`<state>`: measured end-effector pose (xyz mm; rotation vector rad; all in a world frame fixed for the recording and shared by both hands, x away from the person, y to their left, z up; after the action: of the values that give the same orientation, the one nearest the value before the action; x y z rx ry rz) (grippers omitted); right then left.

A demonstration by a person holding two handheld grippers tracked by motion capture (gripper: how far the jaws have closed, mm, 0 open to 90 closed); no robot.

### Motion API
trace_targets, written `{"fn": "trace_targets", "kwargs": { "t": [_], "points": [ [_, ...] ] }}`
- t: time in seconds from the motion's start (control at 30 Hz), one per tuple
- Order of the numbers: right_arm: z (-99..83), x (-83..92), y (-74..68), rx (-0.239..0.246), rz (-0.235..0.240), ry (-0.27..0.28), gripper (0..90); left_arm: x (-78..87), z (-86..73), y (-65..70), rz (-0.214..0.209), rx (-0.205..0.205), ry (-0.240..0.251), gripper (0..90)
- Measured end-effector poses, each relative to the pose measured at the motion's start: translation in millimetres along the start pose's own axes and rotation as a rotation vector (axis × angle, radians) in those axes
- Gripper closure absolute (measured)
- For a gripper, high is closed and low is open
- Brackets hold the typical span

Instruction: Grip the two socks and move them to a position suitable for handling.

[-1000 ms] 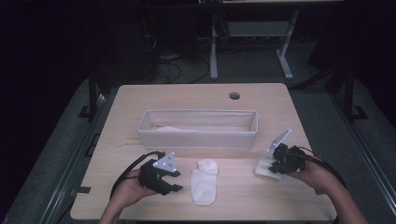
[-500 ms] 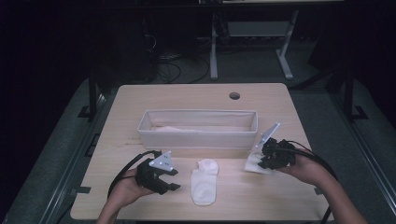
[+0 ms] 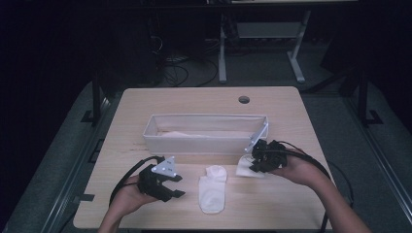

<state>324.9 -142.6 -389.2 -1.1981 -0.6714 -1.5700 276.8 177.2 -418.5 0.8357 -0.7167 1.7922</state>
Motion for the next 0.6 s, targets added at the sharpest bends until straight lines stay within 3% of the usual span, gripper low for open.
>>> {"fn": "trace_targets", "kwargs": {
  "t": [0.6],
  "points": [
    [46.8,-14.9,-10.7,0.074,0.031,-0.004,82.3,5.6,-6.7,-4.0,0.019,0.022,0.001,44.1]
  ]
}}
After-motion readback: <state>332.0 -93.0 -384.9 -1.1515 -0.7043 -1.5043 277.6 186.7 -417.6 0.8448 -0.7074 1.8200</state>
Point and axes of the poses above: each handheld gripper's, and its own axes: x roughly backward along the jaws, z roughly out of its top, y roughly to its right, the point moved 2 cm from there along -x, roughly forward along the jaws, and after that the axes turned 9 degrees about z, right-handed, at the moved point
